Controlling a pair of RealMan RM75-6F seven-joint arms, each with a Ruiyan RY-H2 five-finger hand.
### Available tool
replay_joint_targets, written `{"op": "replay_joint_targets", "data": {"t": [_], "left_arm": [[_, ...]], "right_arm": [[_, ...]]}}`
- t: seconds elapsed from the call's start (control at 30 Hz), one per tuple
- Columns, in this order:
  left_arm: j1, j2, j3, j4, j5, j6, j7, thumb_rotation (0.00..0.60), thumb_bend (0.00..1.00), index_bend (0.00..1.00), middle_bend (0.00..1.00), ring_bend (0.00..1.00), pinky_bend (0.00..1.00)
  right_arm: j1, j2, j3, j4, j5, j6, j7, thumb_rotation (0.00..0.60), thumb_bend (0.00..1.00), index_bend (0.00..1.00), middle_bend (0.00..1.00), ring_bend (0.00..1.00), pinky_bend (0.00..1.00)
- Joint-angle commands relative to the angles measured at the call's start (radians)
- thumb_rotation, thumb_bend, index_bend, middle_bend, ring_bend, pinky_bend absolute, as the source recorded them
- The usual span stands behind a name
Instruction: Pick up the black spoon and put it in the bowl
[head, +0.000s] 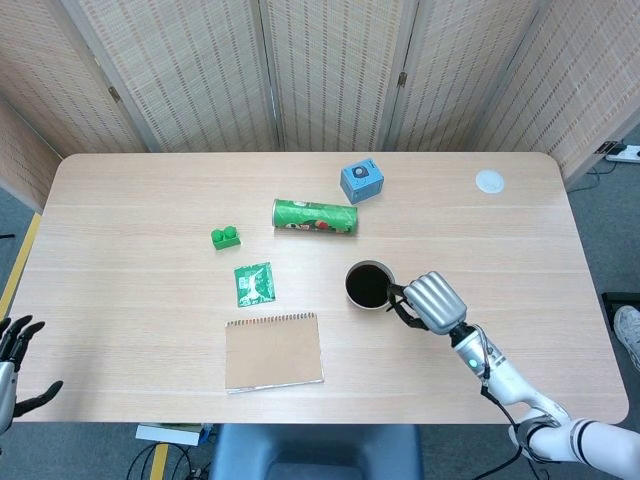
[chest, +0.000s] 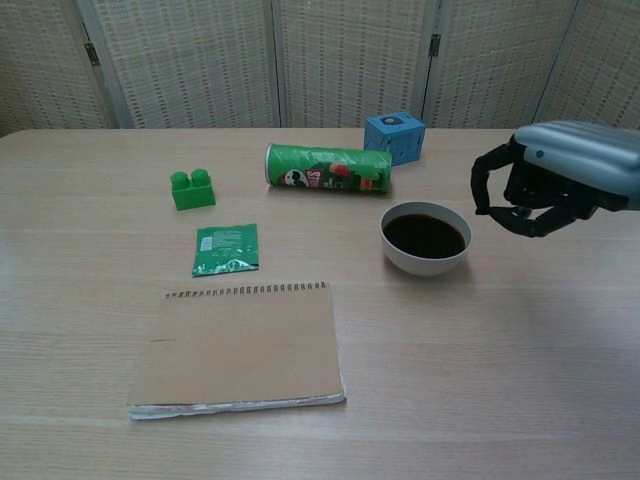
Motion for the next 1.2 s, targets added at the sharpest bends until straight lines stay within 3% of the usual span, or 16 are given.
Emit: {"op": "replay_joint_targets", "data": {"t": [0.03, 0.3, 0.57, 0.97, 1.2], "left_arm": [[0.003, 0.002, 0.001, -0.002, 0.0, 0.003, 0.001, 0.6, 0.17, 0.2, 0.15, 0.1, 0.15], [0.008, 0.008, 0.006, -0.009, 0.001, 0.004, -0.008, 0.6, 0.17, 0.2, 0.15, 0.1, 0.15], [0.009, 0.012, 0.005, -0.014, -0.006, 0.0, -0.004, 0.6, 0.17, 0.2, 0.15, 0.1, 0.15], [0.007, 0.012, 0.006, -0.016, -0.012, -0.012, 0.005, 0.6, 0.17, 0.2, 0.15, 0.1, 0.15], [0.007, 0.01, 0.007, -0.018, -0.009, -0.014, 0.007, 0.6, 0.17, 0.2, 0.15, 0.1, 0.15]], "right_arm": [[0.038, -0.047, 0.043, 0.032, 0.031, -0.03, 0.117, 0.6, 0.41, 0.62, 0.99, 1.0, 1.0], [0.082, -0.172, 0.114, 0.147, 0.13, -0.097, 0.346, 0.6, 0.41, 0.63, 0.99, 1.0, 1.0], [0.121, -0.264, 0.142, 0.243, 0.171, -0.166, 0.526, 0.6, 0.41, 0.63, 0.99, 1.0, 1.0], [0.131, -0.33, 0.148, 0.336, 0.198, -0.218, 0.687, 0.6, 0.41, 0.64, 0.99, 1.0, 1.0], [0.109, -0.316, 0.126, 0.335, 0.183, -0.208, 0.73, 0.6, 0.41, 0.64, 1.0, 1.0, 1.0]]}}
